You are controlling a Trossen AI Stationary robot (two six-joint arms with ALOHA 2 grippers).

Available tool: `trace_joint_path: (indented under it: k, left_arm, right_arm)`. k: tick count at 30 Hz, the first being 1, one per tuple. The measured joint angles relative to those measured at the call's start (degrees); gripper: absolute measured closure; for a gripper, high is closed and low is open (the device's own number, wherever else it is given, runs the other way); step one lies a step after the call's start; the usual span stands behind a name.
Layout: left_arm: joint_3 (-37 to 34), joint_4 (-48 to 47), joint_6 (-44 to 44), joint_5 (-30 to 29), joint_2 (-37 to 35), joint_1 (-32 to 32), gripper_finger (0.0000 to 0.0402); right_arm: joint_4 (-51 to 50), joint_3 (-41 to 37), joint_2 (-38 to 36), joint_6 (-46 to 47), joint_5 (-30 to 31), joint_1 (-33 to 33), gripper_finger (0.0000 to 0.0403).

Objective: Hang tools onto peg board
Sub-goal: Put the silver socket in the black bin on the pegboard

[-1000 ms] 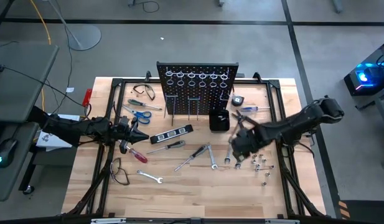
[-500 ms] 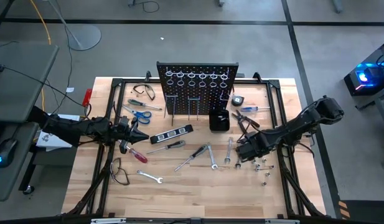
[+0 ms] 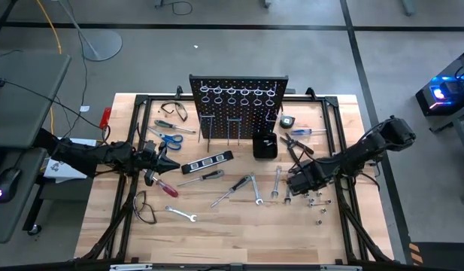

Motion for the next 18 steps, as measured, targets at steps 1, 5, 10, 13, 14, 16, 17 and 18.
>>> trace_joint_path:
  k: [1, 5, 10, 13, 14, 16, 17, 18]
  left_arm:
    - [0.0, 0.0, 0.0, 0.0, 0.0, 0.0, 0.0401]
    - [0.0, 0.0, 0.0, 0.0, 0.0, 0.0, 0.0402]
    - [0.0, 0.0, 0.0, 0.0, 0.0, 0.0, 0.0402]
    - [0.0, 0.0, 0.0, 0.0, 0.0, 0.0, 0.0401]
    - [0.0, 0.0, 0.0, 0.0, 0.0, 0.0, 0.0402]
    - [0.0, 0.0, 0.0, 0.0, 0.0, 0.0, 0.0402]
    - [0.0, 0.0, 0.0, 0.0, 0.0, 0.0, 0.0402]
    - [0.0, 0.0, 0.0, 0.0, 0.0, 0.0, 0.0402]
  right_arm:
    - [0.7, -0.2, 0.0, 0.0, 0.1, 0.0, 0.0231]
    - [3.7, -0.3, 0.0, 0.1, 1.0, 0.0, 0.0231]
    - [4.4, -0.3, 0.0, 1.2, 1.0, 0.0, 0.0241]
    - [3.9, -0.3, 0.0, 2.0, 0.9, 0.0, 0.0264]
    - [3.8, -0.3, 0.0, 2.1, 0.9, 0.0, 0.0273]
    - [3.8, -0.3, 0.0, 2.1, 0.9, 0.0, 0.0289]
    - [3.8, -0.3, 0.0, 2.1, 0.9, 0.0, 0.0296]
    - [3.8, -0.3, 0.0, 2.1, 0.9, 0.0, 0.0302]
